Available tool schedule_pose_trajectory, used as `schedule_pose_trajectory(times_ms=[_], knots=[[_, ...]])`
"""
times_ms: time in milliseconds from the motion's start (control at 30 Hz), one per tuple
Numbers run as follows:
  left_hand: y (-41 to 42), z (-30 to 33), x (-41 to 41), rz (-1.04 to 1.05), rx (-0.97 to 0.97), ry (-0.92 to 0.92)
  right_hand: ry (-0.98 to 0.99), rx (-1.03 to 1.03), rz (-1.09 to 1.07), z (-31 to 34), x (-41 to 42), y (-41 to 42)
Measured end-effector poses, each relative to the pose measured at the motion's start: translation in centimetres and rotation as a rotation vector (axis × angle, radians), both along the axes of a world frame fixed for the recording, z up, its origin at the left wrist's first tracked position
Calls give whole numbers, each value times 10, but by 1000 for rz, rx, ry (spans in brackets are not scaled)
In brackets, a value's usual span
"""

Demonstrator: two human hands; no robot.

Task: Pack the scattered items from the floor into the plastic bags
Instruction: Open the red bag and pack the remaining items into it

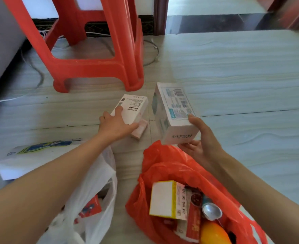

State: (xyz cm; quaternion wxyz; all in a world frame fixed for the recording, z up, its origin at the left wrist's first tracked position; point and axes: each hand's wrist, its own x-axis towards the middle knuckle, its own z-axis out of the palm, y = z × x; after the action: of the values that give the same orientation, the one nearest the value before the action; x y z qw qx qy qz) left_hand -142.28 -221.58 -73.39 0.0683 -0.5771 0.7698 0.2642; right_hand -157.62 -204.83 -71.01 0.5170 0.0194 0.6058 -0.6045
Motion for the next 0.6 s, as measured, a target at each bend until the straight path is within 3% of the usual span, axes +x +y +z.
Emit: schedule_pose_trajectory(times_ms=[267,367,467,600], knots=[[73,73,2,-477,1,-196,116,151,-53,50,24,133],[108,107,11,-611,182,-275,139,228,-106,70,34,177],[141,121,18,-700,272,-326,132,285,-128,81,46,214],[182,114,26,-648,280,-222,159,305,-79,88,64,259]])
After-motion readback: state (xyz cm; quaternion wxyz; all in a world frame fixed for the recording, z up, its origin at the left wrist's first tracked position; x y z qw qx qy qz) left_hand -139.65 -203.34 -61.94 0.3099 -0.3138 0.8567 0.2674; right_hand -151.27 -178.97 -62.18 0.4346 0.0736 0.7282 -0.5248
